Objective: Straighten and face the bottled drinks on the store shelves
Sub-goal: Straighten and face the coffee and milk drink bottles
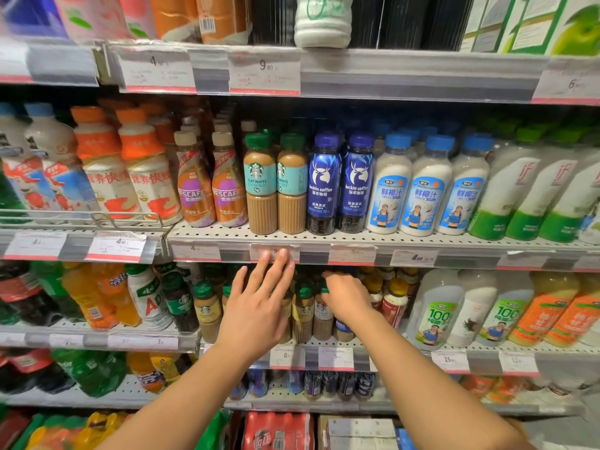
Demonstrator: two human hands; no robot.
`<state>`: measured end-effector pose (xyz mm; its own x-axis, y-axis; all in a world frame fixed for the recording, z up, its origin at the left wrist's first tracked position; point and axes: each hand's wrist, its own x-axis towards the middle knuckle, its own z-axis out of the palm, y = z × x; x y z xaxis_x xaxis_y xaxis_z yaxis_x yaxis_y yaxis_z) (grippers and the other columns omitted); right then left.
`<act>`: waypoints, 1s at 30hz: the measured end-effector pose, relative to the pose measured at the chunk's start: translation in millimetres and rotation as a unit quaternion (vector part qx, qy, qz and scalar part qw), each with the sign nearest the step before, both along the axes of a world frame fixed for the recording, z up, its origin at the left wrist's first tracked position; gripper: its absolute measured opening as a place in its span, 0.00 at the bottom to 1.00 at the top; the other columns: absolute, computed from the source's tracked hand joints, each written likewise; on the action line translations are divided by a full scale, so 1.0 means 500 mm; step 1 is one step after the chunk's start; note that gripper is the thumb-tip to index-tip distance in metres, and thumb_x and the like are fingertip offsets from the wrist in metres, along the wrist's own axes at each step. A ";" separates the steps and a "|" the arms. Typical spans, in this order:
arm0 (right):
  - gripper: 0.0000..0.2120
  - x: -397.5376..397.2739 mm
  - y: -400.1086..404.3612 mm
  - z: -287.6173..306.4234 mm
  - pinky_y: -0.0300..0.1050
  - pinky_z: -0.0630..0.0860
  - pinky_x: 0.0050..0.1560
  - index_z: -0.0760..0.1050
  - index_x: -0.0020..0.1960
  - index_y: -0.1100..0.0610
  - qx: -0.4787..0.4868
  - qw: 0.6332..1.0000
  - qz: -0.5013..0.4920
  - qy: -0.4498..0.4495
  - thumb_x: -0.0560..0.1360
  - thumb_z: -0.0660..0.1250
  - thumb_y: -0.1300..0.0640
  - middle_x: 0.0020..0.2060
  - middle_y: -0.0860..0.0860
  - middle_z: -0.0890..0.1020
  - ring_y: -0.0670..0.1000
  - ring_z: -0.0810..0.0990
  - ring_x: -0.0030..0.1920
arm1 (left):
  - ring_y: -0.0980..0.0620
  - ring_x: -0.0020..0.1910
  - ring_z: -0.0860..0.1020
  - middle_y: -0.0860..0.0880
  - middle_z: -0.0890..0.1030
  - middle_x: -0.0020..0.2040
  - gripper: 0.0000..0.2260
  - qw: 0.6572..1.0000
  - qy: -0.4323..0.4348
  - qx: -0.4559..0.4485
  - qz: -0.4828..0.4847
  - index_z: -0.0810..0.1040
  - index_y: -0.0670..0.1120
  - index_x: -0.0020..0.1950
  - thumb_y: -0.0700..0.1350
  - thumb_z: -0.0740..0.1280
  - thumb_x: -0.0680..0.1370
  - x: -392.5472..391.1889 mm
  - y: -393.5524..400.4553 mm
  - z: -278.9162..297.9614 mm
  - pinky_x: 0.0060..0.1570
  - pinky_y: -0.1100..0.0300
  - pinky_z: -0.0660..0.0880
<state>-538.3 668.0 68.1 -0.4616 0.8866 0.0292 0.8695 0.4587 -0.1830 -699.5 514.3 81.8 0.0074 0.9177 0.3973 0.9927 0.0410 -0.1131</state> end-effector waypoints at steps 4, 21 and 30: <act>0.20 0.006 0.009 0.003 0.55 0.80 0.57 0.74 0.67 0.54 -0.024 0.999 0.013 0.018 0.77 0.70 0.51 0.59 0.56 0.81 0.60 0.80 0.58 | 0.44 0.82 0.46 0.50 0.44 0.84 0.41 1.000 -0.003 -0.003 0.002 0.48 0.49 0.84 0.51 0.64 0.75 0.001 -0.006 0.004 0.75 0.39 0.60; 0.27 0.034 -0.061 0.055 0.56 0.79 0.59 0.70 0.72 0.51 -0.006 0.999 0.052 -0.007 0.76 0.69 0.44 0.64 0.53 0.77 0.58 0.79 0.62 | 0.42 0.77 0.65 0.48 0.59 0.82 0.37 0.999 0.021 -0.026 -0.015 0.66 0.51 0.79 0.57 0.62 0.69 -0.005 -0.020 0.032 0.70 0.41 0.68; 0.28 0.109 -0.129 0.238 0.50 0.75 0.60 0.70 0.74 0.46 -0.065 0.982 0.175 -0.043 0.76 0.68 0.41 0.66 0.51 0.78 0.53 0.75 0.64 | 0.49 0.69 0.74 0.50 0.76 0.70 0.20 0.991 -0.010 0.112 -0.077 0.77 0.52 0.66 0.52 0.63 0.75 -0.023 -0.046 0.214 0.68 0.48 0.71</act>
<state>-483.6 603.3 187.3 -0.7337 0.6677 -0.1264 0.6784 0.7090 -0.1924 -710.9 491.4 188.7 0.1303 0.7947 0.5929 0.9911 -0.0883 -0.0994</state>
